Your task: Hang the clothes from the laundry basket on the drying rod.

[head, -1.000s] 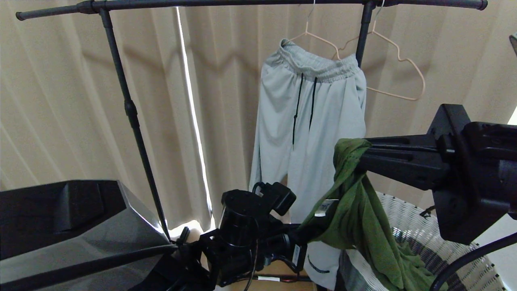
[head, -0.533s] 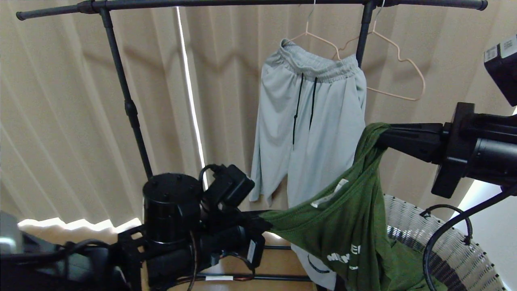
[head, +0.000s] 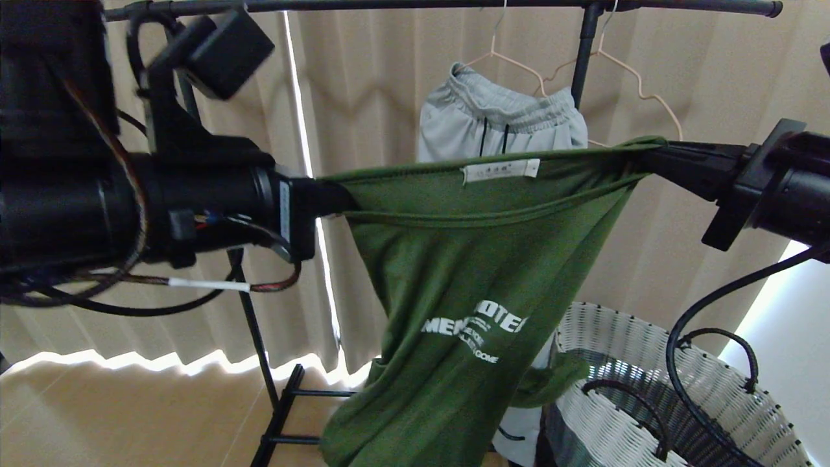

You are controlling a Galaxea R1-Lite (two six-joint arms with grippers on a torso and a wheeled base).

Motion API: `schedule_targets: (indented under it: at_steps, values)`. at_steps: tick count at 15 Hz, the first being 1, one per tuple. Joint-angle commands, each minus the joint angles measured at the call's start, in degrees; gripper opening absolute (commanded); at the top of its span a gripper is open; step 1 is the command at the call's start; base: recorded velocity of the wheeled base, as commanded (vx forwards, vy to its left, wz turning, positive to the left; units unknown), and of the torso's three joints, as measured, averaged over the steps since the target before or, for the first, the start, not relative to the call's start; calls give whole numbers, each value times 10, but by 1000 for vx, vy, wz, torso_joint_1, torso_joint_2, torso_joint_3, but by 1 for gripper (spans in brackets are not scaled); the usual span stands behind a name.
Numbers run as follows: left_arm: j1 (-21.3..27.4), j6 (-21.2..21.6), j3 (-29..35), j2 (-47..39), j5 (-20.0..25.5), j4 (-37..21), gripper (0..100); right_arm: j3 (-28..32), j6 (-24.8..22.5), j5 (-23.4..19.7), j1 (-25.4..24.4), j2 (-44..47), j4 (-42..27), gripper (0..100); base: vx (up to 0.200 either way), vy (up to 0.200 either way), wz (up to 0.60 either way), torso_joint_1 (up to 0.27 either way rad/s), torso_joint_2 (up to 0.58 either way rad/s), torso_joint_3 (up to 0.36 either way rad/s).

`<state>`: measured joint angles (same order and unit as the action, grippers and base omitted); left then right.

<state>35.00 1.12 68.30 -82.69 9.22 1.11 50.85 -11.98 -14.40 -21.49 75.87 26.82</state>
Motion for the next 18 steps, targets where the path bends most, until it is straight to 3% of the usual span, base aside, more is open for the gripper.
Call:
schedule_targets:
  at_steps: [1,3,10,12,14,17,18]
  values:
    - [-1,1,97,24,-45,-74,0,6,0,-1,3,30,24,0,0,0,0,0,0,0]
    - [7,20,92,23,-97,-76,0,19,0,-1,3,47,37,0,0,0,0,0,0,0]
    - [40,27,64,24,-103,-68,0,18,-1,4,5,27,34,0,0,0,0,0,0,0]
    - [40,25,57,10,-104,-31,0,17,-1,5,6,2,24,0,0,0,0,0,0,0]
    - [38,25,62,-31,-110,37,0,20,-1,5,6,-42,-27,0,0,0,0,0,0,0]
    - [33,26,73,-63,-110,50,0,17,1,-5,6,-99,-102,0,0,0,0,0,0,0]
    - [26,25,75,-77,-110,54,0,11,1,-26,4,-115,-114,0,0,0,0,0,0,0]
